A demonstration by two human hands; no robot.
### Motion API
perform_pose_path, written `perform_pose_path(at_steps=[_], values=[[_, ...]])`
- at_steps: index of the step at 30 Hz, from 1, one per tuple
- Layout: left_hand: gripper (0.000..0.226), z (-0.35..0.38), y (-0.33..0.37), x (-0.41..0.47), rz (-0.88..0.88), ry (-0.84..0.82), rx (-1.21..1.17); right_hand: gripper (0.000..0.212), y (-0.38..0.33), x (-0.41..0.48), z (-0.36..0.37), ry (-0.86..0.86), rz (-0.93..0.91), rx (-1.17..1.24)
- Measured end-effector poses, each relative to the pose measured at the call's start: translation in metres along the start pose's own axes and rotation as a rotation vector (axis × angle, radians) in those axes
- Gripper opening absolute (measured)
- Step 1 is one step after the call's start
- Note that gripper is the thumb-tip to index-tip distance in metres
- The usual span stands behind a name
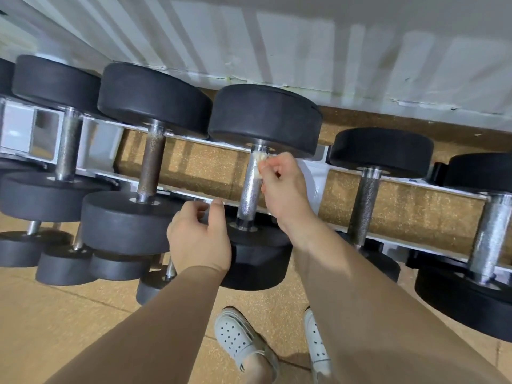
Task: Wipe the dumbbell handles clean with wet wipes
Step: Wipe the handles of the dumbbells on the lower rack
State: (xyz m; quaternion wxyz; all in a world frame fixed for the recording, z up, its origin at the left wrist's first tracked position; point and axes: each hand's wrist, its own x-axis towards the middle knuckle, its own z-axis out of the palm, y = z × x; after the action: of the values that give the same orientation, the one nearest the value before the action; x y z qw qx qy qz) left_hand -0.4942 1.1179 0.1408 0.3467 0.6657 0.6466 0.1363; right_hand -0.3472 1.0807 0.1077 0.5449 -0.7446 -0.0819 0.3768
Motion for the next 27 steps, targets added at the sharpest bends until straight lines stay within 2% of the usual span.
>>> perform_pose_path(at_steps=[2, 6, 7, 9, 11, 13, 15, 18, 20, 23, 25, 27], values=[[0.05, 0.0, 0.001, -0.001, -0.014, -0.009, -0.004, 0.011, 0.005, -0.006, -0.003, -0.035, 0.015, 0.0], [0.038, 0.0, 0.004, -0.003, -0.038, -0.008, -0.021, 0.011, 0.019, -0.03, -0.019, -0.313, 0.083, -0.237], [0.037, -0.001, 0.004, -0.003, -0.037, -0.008, -0.022, 0.009, 0.019, -0.028, -0.021, -0.316, 0.055, -0.254], [0.039, -0.001, 0.005, -0.003, -0.028, -0.01, -0.02, 0.008, 0.012, -0.016, -0.018, -0.191, 0.03, -0.117], [0.038, 0.0, 0.005, -0.004, -0.028, -0.012, -0.016, 0.015, 0.004, -0.003, -0.012, -0.05, 0.064, 0.09], [0.034, 0.0, 0.005, -0.004, -0.041, -0.016, -0.02, 0.027, 0.008, 0.0, -0.005, 0.003, 0.079, 0.167], [0.032, 0.0, 0.006, -0.005, -0.047, -0.014, -0.022, 0.027, 0.023, -0.005, -0.003, -0.019, 0.084, 0.083], [0.031, 0.0, 0.008, -0.005, -0.037, -0.012, -0.013, 0.009, 0.031, -0.014, -0.012, -0.17, 0.164, -0.051], [0.031, -0.001, 0.008, -0.005, -0.03, -0.019, 0.003, 0.016, 0.028, -0.017, -0.018, -0.248, 0.183, -0.036], [0.033, -0.001, 0.006, -0.004, -0.023, -0.023, 0.017, 0.018, 0.026, -0.014, -0.016, -0.201, 0.175, -0.008], [0.034, -0.001, 0.005, -0.004, -0.022, -0.024, 0.02, 0.017, 0.022, -0.006, -0.012, -0.159, 0.224, 0.08], [0.034, -0.001, 0.005, -0.003, -0.026, -0.027, 0.018, 0.017, 0.012, 0.005, -0.012, -0.112, 0.324, 0.364]])
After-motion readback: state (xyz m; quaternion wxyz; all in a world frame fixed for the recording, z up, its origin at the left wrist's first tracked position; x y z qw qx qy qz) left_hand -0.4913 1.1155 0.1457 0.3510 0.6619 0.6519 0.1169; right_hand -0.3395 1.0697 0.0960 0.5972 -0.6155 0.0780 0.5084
